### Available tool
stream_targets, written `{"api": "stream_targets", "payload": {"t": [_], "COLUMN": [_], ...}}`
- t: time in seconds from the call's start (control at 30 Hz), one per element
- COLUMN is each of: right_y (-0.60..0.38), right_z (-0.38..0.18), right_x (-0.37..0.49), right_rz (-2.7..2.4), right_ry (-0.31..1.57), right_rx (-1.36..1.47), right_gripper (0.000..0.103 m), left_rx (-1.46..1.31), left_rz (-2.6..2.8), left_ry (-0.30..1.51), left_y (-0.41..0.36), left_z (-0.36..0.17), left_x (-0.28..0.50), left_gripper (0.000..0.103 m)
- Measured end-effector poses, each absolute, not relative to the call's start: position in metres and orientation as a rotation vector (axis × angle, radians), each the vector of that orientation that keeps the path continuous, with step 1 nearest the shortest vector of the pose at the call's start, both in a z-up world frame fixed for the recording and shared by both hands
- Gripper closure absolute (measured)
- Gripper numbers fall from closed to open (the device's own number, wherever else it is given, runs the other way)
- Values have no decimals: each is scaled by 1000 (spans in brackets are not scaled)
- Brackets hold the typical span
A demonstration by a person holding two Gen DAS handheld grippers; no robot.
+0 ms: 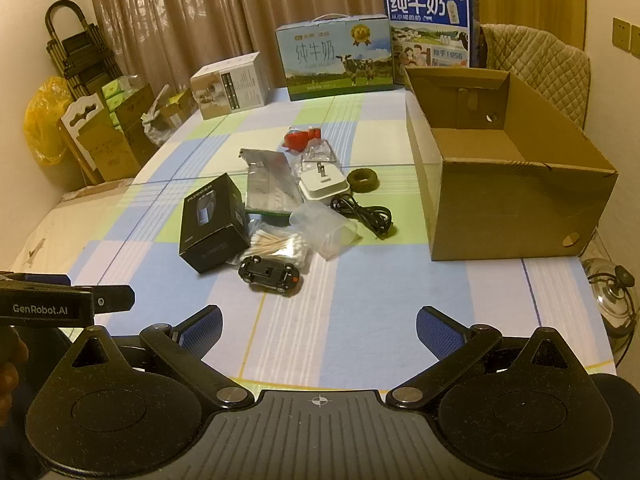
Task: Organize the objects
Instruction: 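Move the right tool toward the black toy car and grasp it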
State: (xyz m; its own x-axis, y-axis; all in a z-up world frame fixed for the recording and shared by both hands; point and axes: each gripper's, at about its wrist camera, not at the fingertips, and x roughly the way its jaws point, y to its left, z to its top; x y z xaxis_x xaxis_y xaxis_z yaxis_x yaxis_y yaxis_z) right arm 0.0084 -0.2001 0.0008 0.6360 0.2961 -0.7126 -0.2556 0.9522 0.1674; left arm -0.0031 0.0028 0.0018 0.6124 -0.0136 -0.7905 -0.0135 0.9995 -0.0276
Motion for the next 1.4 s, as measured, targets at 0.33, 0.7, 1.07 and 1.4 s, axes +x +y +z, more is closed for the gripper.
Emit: {"api": "stream_targets", "payload": {"t": [0.33,0.7,1.07,1.4], "right_y": [-195,-192,-187,-176], "right_z": [0,-7,-21,-40], "right_x": [14,20,35,60], "right_rz": [324,331,335,347], "right_ry": [836,857,887,912], "right_rx": [47,43,44,48], "right_gripper": [2,2,2,2], "left_rx": [-43,-66,-110,-120], "left_rz": [18,28,24,31], "left_ry": [904,905,927,945], "left_y": [12,21,31,40], "left_z": [2,-1,-9,-22], "left_x": [1,5,18,38], "left_gripper": [1,1,1,1]}}
